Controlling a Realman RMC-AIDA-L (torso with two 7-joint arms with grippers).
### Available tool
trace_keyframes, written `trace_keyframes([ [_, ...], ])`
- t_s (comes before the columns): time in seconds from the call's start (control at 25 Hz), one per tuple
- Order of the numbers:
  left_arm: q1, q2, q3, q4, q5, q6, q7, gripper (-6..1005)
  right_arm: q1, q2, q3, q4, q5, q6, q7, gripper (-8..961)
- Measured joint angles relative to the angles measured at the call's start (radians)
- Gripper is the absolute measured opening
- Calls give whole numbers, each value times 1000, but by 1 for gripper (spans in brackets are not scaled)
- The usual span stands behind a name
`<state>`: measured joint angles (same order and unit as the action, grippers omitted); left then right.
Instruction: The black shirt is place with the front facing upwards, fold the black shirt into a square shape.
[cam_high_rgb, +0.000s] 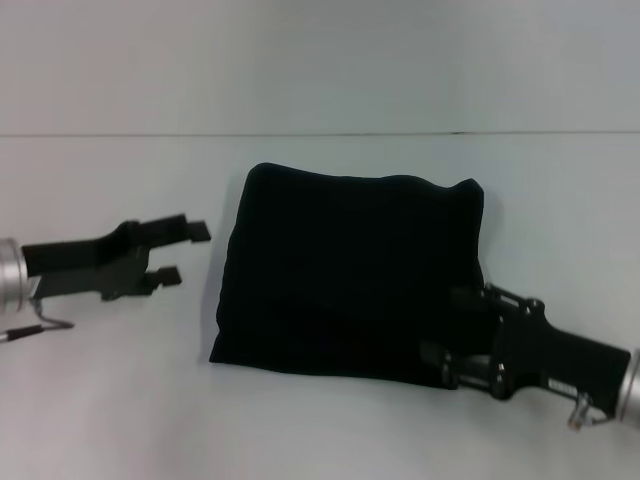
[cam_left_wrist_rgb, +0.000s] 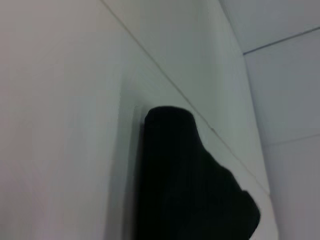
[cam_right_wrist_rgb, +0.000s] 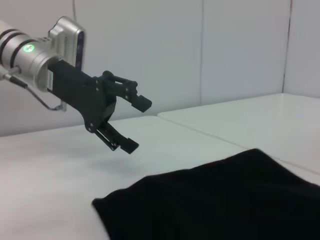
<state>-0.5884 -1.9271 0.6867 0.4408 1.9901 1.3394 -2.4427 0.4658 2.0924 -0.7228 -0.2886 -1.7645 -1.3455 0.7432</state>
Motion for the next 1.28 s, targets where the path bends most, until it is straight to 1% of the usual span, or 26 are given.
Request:
trace_keyframes([
  [0.12, -2, 3, 2, 2, 58, 5, -31, 898, -27, 2, -1, 5, 0, -22, -15, 834],
  [0.24, -12, 1, 6, -2, 83, 5, -48, 897, -46, 3, -1, 10, -1, -34, -15, 834],
  [0.52, -39, -13, 14, -23, 87, -33, -62, 894, -65, 2, -3, 20, -13, -42, -31, 834],
  [0.68, -71, -20, 36, -55, 108, -92, -63, 892, -69, 1, -6, 20, -15, -46, -32, 835],
  [1.0, -84, -34, 44, -60, 110, -139, -65, 889, -77, -1, -11, 30, -17, -49, -33, 835],
  [1.12, -92, -43, 48, -60, 110, -140, -64, 888, -79, 0, -11, 31, -17, -52, -33, 835],
  [1.28, -108, -54, 82, -62, 110, -165, -65, 886, -79, 0, -10, 31, -17, -56, -33, 836],
])
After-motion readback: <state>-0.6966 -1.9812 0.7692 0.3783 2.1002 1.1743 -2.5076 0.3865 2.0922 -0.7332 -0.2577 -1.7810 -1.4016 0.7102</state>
